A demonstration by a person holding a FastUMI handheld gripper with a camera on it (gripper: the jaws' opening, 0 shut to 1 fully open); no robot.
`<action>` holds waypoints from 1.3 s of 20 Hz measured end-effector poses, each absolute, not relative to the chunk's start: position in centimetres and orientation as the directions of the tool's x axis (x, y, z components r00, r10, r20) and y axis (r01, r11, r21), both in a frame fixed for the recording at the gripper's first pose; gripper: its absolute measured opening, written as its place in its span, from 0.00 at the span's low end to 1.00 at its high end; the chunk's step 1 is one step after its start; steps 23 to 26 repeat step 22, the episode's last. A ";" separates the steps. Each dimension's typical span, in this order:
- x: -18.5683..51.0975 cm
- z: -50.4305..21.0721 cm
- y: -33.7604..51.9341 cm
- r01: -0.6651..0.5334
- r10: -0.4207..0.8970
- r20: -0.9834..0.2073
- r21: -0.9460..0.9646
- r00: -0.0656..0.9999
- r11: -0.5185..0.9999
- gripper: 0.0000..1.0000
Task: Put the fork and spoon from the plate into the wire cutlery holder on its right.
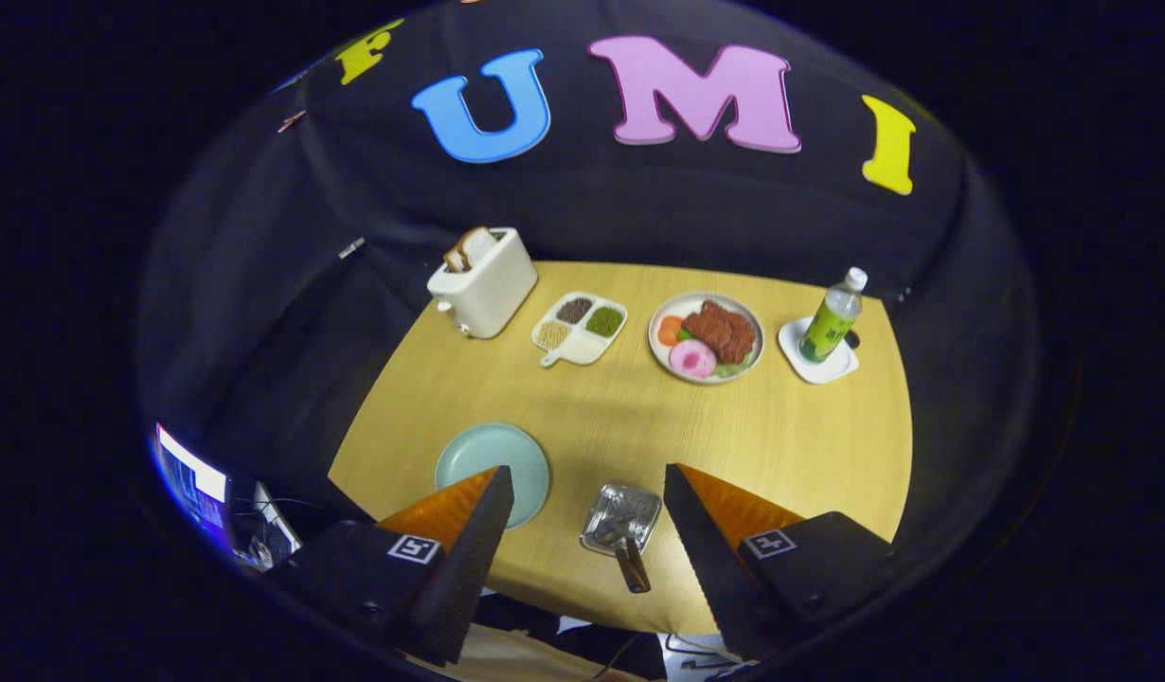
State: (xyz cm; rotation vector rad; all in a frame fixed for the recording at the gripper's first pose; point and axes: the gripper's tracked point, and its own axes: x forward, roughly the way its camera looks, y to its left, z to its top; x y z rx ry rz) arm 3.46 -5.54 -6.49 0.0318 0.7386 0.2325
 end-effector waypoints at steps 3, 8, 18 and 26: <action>3.3 -2.7 -5.0 -0.204 0.215 -0.532 0.079 0.819 0.976 0.99; 3.6 4.5 -5.5 -0.140 0.147 -0.245 0.045 0.958 0.989 0.99; -0.1 7.2 -5.7 -0.109 0.109 0.002 0.065 0.994 0.992 0.98; -1.3 6.4 -5.2 -0.136 0.136 0.004 0.044 0.991 0.990 0.99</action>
